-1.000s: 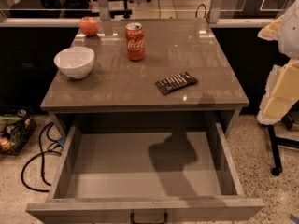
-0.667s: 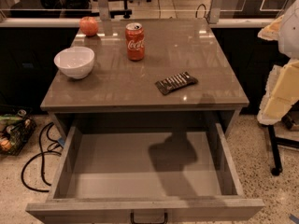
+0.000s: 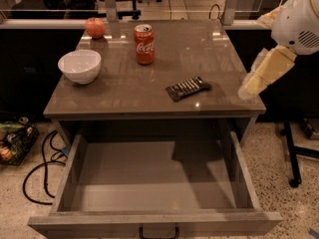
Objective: Place coke can into top drawer
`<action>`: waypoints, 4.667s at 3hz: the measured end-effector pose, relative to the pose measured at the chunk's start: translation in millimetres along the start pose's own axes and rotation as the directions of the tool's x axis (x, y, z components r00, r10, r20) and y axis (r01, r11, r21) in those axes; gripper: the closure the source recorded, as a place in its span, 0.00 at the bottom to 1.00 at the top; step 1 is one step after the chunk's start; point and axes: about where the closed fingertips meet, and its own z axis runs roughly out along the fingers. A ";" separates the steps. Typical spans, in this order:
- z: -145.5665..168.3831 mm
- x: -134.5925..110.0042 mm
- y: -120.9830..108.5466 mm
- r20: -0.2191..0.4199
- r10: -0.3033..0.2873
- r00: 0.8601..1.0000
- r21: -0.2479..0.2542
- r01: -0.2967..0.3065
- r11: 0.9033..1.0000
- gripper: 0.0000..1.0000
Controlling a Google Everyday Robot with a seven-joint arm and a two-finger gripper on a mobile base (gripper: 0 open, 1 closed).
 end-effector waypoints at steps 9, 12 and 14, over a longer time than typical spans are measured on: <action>238.8 -202.0 -124.7 0.723 0.184 0.666 -0.053 -0.213 0.976 0.00; 285.2 -238.2 -117.1 0.758 0.262 0.597 -0.150 -0.232 0.961 0.48; 287.4 -242.9 -113.7 0.759 0.262 0.597 -0.155 -0.225 0.962 0.94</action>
Offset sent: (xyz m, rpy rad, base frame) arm 0.1406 0.0809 0.0398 0.7383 -0.3675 0.0567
